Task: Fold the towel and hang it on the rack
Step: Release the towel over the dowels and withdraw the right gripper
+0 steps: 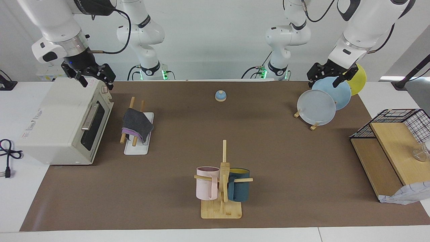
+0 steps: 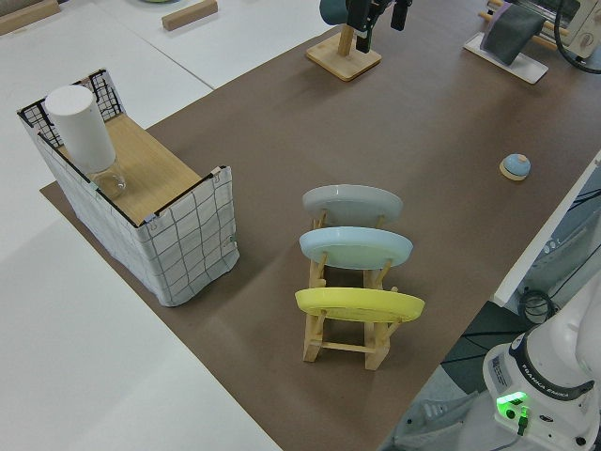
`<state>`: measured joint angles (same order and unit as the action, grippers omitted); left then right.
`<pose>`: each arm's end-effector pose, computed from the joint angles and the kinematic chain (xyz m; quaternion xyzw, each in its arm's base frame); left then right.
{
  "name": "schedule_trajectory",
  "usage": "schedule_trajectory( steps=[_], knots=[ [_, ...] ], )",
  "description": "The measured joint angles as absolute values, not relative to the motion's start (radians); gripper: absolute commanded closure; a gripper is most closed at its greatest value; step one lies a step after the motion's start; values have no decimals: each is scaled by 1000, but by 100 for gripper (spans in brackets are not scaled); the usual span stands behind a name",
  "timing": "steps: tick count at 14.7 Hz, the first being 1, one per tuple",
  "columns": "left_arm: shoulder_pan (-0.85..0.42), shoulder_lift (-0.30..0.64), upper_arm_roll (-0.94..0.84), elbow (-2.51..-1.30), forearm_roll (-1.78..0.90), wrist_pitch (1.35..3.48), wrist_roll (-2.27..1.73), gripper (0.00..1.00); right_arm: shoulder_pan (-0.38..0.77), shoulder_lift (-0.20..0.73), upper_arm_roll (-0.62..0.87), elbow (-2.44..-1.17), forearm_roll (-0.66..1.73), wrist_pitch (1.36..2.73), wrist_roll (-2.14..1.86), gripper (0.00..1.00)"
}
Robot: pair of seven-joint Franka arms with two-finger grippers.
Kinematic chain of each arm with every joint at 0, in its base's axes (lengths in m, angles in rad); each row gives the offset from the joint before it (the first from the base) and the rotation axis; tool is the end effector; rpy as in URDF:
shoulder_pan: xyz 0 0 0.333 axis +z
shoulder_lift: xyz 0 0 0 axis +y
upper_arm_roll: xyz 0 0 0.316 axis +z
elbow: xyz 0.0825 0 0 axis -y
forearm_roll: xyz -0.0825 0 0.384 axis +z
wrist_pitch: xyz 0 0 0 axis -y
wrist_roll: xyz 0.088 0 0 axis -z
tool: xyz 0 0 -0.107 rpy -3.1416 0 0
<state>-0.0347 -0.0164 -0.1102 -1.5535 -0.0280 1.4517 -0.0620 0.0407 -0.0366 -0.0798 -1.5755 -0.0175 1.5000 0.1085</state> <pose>0.5307 -0.0813 0.6316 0.9981 -0.0424 -0.0439 0.0086 0.5353 -0.0238 0.6361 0.9970 -0.0741 -0.0192 0.0080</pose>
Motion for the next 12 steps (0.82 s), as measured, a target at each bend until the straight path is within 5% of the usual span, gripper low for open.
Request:
schedule_trajectory(
  steps=[12],
  knots=[
    [-35,-17,-110,-1566,-28,1473,-61,0,15,-42,-78,-1585,-33,1502,104,0]
  ],
)
